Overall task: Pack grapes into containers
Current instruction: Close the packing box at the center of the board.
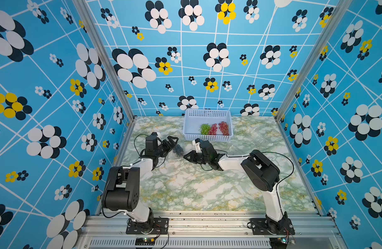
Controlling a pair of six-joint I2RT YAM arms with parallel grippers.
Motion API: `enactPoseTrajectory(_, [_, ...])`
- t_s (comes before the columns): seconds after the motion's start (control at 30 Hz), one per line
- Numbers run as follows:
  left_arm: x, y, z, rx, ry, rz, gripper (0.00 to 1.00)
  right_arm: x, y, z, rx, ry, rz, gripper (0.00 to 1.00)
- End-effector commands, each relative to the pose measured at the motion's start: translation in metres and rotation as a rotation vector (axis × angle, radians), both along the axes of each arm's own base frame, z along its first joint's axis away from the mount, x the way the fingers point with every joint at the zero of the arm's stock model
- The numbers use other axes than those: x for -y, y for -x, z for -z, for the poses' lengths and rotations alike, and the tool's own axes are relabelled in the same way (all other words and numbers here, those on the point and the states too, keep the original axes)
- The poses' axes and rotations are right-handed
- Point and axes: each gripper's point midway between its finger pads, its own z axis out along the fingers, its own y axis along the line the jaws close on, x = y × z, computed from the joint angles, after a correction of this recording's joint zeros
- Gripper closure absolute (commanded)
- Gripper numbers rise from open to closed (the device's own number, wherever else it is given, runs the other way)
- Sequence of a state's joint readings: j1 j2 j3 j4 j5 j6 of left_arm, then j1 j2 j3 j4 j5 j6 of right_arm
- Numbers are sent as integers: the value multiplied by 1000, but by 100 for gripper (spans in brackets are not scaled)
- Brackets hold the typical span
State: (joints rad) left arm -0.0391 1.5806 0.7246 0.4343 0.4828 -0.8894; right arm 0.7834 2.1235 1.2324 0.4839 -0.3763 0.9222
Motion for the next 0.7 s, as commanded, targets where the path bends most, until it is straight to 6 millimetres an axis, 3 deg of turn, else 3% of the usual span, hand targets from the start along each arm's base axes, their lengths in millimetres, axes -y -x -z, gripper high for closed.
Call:
enactPoseTrajectory(0.0, [-9, 26, 46, -168, -26, -19, 0, -2, 5, 23, -45, 36, -9, 85])
enactPoseTrajectory(0.17, [-13, 27, 46, -171, -28, -26, 1, -6, 4, 19, -38, 26, -14, 85])
enactPoseTrajectory(0.23, [-15, 26, 46, -171, -29, -30, 0, -6, 5, 33, -57, 44, -17, 86])
enactPoseTrajectory(0.67, [-28, 29, 49, -182, -35, -55, 0, -14, 7, 41, -60, 51, -37, 91])
